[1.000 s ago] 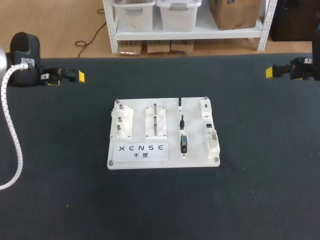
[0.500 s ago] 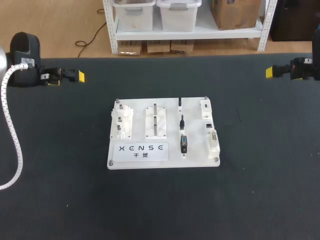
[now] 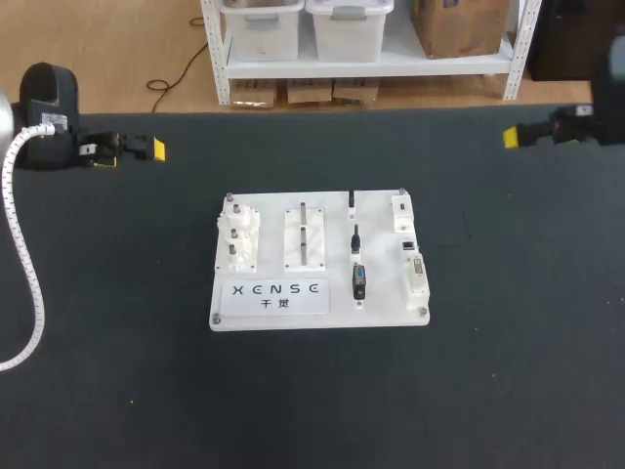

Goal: Insert the USB connector, Ethernet cable, and multi-pin plug into their matching sockets one by one.

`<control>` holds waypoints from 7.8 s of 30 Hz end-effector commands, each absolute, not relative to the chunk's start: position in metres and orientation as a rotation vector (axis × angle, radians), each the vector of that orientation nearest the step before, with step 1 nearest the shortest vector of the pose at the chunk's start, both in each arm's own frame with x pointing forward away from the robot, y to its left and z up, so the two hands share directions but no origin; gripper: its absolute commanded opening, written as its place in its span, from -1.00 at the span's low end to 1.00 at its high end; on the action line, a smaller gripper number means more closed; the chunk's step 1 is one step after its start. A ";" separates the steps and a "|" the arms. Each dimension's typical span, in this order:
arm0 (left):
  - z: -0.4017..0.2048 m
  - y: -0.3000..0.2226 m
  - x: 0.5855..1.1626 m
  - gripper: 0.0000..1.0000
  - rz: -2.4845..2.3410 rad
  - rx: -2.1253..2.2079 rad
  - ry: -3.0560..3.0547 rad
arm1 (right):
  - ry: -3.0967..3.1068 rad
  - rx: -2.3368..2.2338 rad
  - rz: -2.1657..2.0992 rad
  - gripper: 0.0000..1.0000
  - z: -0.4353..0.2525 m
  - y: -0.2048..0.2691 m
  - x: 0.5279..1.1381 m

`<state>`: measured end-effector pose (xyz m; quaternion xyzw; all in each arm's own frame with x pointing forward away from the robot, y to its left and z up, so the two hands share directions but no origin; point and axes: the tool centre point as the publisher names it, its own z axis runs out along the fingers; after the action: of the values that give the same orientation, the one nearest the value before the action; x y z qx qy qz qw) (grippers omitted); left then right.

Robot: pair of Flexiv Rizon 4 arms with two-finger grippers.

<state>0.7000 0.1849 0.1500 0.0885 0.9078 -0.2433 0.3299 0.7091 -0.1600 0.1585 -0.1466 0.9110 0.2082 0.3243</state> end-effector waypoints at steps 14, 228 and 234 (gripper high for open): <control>0.150 0.185 0.700 1.00 -0.636 0.231 2.374 | 2.634 -0.509 0.261 1.00 0.098 -0.029 0.768; 0.150 0.185 0.700 1.00 -0.636 0.231 2.374 | 2.911 0.051 0.144 -1.00 0.055 -0.002 0.739; 0.150 0.185 0.700 1.00 -0.636 0.231 2.374 | 2.898 0.038 0.161 -1.00 0.053 -0.009 0.736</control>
<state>0.7000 0.1849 0.1500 0.0885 0.9078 -0.2433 0.3299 0.7424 -0.0023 0.0544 0.0136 0.9923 0.0502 0.1119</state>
